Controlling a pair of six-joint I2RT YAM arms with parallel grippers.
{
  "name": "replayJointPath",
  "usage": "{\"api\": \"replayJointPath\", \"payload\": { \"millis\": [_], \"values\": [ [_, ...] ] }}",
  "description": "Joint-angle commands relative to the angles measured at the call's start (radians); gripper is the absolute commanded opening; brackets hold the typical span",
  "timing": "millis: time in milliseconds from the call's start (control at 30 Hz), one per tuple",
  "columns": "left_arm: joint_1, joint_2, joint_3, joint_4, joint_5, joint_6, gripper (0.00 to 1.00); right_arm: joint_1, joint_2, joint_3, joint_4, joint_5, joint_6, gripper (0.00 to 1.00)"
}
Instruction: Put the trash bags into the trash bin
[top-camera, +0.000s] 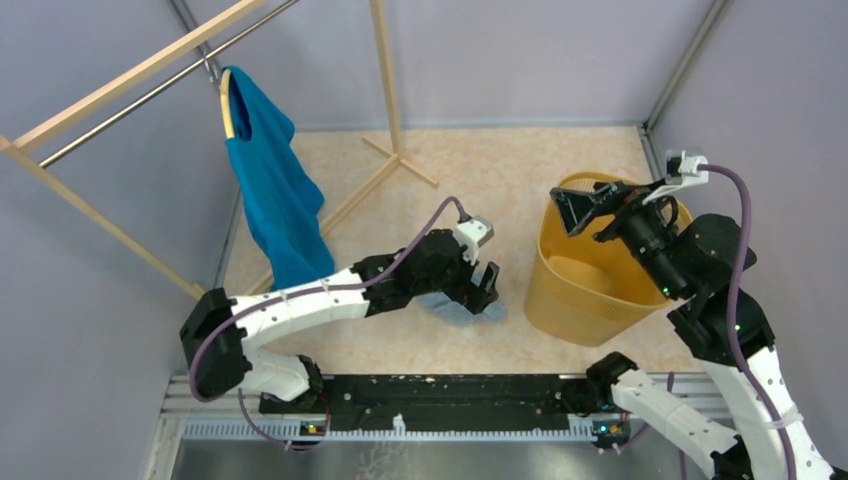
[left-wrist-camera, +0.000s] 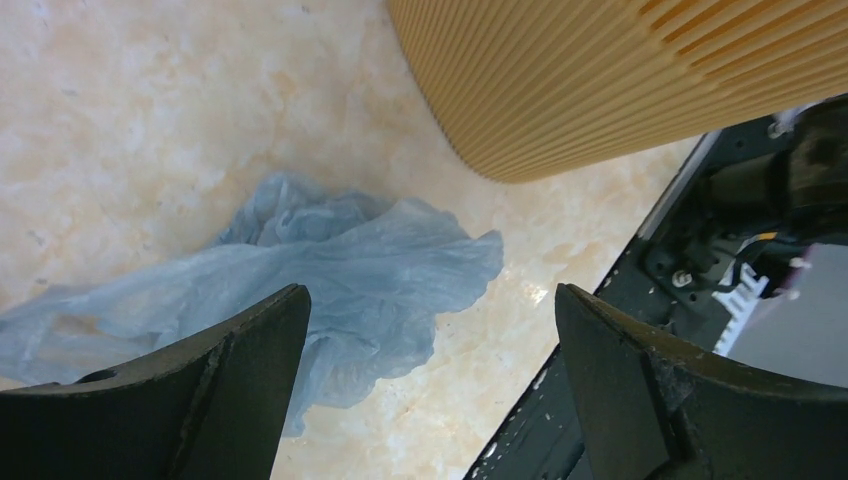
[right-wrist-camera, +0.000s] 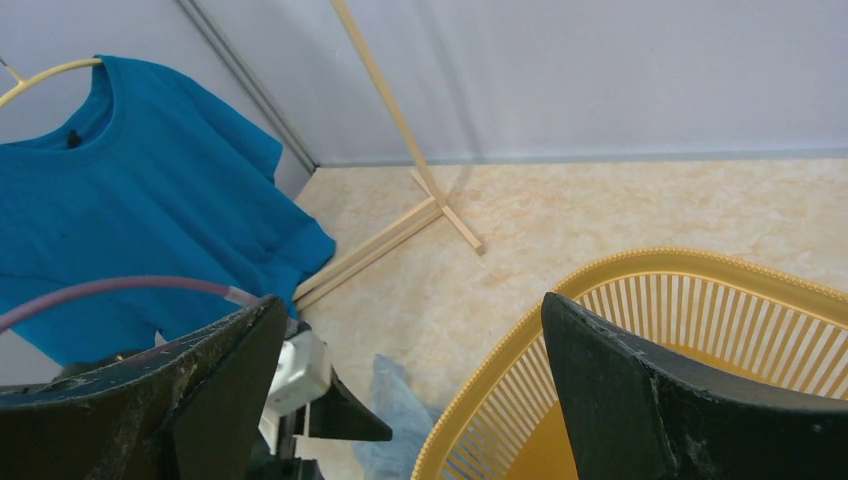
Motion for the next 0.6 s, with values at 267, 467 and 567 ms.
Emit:
{"api": "replayJointPath", "payload": {
  "millis": [267, 467, 567],
  "values": [
    [0.054, 0.021, -0.075, -0.021, -0.041, -0.081, 0.99, -0.007, 0.02, -0.008, 0.005, -0.024, -0.003, 0.99],
    [0.208, -0.026, -0.092, -0.061, -0.095, -0.142, 0.98, -0.006, 0.052, -0.002, 0.002, -0.076, -0.007, 0.99],
    [0.319, 0.006, -0.075, -0.098, -0.073, -0.174, 0.98, -0.007, 0.054, -0.016, 0.015, -0.096, 0.002, 0.99]
  ]
}}
